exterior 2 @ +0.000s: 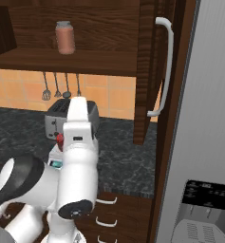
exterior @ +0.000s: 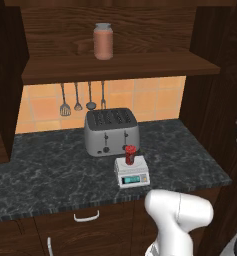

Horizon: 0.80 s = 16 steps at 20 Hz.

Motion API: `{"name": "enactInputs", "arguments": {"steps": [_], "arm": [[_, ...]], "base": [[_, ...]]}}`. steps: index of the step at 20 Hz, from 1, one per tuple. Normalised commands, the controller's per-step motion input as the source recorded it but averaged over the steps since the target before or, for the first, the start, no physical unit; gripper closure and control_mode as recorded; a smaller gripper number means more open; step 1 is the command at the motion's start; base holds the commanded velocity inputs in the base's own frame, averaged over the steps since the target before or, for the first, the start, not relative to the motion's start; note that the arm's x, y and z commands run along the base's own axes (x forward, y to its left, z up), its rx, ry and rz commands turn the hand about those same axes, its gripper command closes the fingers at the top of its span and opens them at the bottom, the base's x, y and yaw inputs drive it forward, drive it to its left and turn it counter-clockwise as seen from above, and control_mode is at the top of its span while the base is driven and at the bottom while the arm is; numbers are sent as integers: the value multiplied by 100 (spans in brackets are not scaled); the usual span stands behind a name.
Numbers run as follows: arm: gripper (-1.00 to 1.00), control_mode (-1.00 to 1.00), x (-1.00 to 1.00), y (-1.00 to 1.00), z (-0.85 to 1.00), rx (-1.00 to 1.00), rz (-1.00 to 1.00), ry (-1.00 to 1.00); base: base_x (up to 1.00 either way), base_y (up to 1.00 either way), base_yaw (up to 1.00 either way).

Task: Pick the yogurt and place it on the digital scale for weighing, and close the cabinet.

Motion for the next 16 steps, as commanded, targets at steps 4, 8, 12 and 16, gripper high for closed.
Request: {"name": "enactInputs", "arguments": {"steps": [4,8,12,16], "arm": [[-100,-100,-100,29,-23,1,-61,-14],[-100,-100,-100,38,-25,1,-64,-16],[-100,-100,-85,-23,-8,8,-55,-2],[-100,-100,-32,-100,14,22,-7,-21]], "base": [[0,0,0],[0,0,0],[0,0,0],[0,0,0]]}}
